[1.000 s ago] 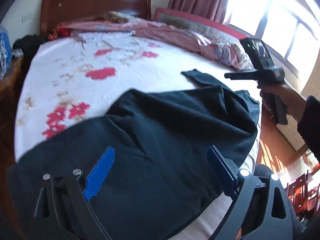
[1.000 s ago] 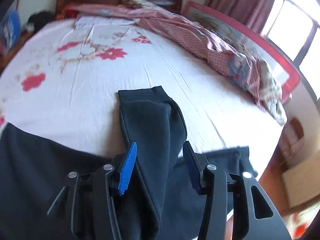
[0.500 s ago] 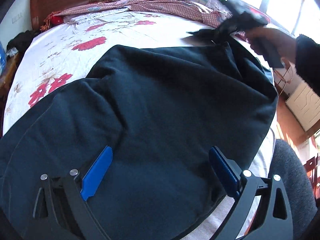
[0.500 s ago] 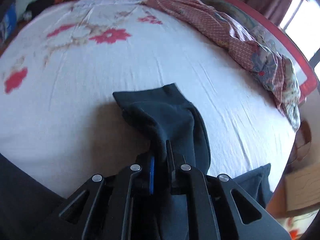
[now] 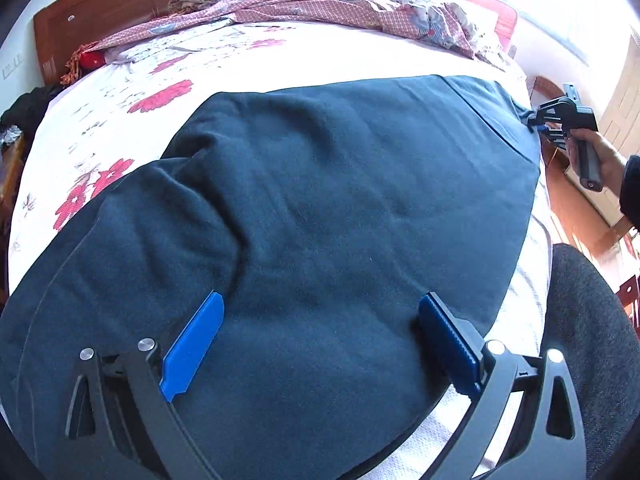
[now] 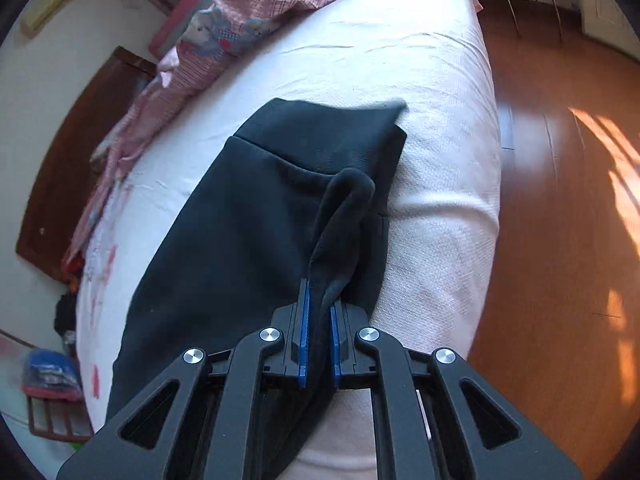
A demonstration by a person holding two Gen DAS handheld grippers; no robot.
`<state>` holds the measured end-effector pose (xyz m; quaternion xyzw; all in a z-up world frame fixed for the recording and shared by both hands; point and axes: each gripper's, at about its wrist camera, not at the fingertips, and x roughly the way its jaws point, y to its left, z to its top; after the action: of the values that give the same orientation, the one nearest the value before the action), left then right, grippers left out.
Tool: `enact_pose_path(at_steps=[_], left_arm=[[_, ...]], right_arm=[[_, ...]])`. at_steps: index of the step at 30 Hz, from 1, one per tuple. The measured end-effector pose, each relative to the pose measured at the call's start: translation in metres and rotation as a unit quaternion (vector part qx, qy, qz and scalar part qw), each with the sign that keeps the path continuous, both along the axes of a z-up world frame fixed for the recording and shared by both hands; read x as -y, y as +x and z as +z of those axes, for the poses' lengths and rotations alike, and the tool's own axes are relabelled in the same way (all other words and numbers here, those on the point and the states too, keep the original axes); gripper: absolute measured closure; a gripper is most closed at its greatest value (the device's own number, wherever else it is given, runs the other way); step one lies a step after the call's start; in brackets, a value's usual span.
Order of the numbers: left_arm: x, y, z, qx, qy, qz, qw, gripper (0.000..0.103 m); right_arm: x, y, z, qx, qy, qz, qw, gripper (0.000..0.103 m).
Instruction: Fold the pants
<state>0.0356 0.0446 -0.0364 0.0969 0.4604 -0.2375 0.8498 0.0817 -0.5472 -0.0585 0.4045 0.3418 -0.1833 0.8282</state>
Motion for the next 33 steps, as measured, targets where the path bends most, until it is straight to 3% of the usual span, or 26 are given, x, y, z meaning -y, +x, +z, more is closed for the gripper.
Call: enact_pose_path(at_steps=[3, 6, 8, 10, 12, 17, 18, 20, 22, 24, 27, 29, 31, 33], left_arm=[[0.005, 0.000, 0.000, 0.000, 0.017, -0.004, 0.9998, 0.005], [0.005, 0.000, 0.001, -0.002, 0.015, -0.001, 0.9999, 0.005], [0.004, 0.002, 0.001, -0.002, 0.013, -0.003, 0.9999, 0.005], [0.001, 0.004, 0.000, -0.004, 0.006, -0.010, 0.9999, 0.005], [-0.005, 0.008, 0.001, -0.008, -0.003, -0.016, 0.9998, 0.005], [-0.018, 0.004, 0.012, -0.028, -0.036, 0.017, 0.9988, 0.005], [-0.020, 0.000, 0.015, -0.030, -0.043, 0.023, 0.9984, 0.005], [-0.028, -0.012, 0.025, -0.030, -0.070, 0.033, 0.9966, 0.005], [-0.042, -0.024, 0.034, -0.021, -0.087, 0.046, 0.9949, 0.005], [-0.063, -0.034, 0.043, -0.009, -0.097, 0.068, 0.9929, 0.005], [-0.109, -0.036, 0.053, -0.001, -0.108, 0.131, 0.9855, 0.005], [-0.152, -0.035, 0.056, 0.004, -0.120, 0.182, 0.9760, 0.003], [-0.200, -0.030, 0.056, 0.011, -0.128, 0.239, 0.9624, 0.003], [-0.240, -0.022, 0.051, 0.011, -0.140, 0.271, 0.9522, 0.003]], right_arm=[[0.002, -0.009, 0.003, 0.021, 0.032, -0.023, 0.999, 0.097], [-0.004, -0.011, 0.021, 0.039, 0.019, -0.001, 0.999, 0.097], [0.000, -0.011, 0.013, 0.049, 0.060, 0.009, 0.997, 0.097], [0.013, -0.006, -0.006, -0.002, 0.055, 0.000, 0.999, 0.096], [0.021, -0.008, -0.012, 0.021, 0.084, 0.004, 0.996, 0.096], [0.004, -0.038, 0.012, 0.017, 0.122, -0.052, 0.991, 0.075], [-0.007, -0.043, 0.020, 0.020, 0.109, -0.040, 0.993, 0.068], [-0.037, -0.047, 0.039, 0.020, 0.072, 0.005, 0.997, 0.068], [-0.082, -0.036, 0.060, 0.041, 0.051, 0.098, 0.993, 0.068], [-0.142, -0.007, 0.080, 0.042, 0.035, 0.216, 0.975, 0.068], [-0.248, 0.044, 0.100, 0.041, 0.018, 0.382, 0.923, 0.068], [-0.315, 0.075, 0.108, 0.040, -0.011, 0.457, 0.889, 0.068], [-0.380, 0.104, 0.109, 0.027, -0.054, 0.523, 0.850, 0.048], [-0.430, 0.131, 0.107, 0.015, -0.092, 0.560, 0.823, 0.048]])
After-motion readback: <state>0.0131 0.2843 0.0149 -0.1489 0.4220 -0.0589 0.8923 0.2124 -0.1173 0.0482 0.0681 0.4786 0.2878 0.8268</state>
